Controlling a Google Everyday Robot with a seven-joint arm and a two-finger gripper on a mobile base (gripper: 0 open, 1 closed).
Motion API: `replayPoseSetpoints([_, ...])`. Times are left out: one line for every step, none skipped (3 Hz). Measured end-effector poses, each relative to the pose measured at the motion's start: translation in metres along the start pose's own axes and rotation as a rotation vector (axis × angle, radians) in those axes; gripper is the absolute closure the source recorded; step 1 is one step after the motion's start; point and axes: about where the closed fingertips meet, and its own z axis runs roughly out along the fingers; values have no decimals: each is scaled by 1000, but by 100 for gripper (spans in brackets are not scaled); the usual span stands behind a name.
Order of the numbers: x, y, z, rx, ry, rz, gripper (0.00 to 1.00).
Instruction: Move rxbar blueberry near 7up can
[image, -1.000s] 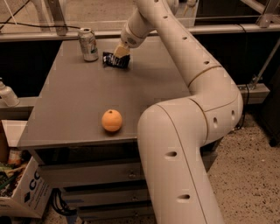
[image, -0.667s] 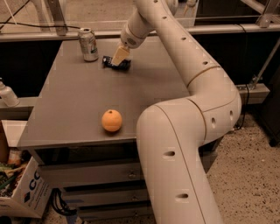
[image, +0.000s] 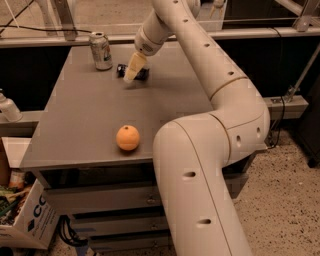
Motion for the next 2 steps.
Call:
replayPoseSetpoints([8,1,-25,-11,-63,48,0])
replayPoseSetpoints([30,5,-59,-23,-116,97,0])
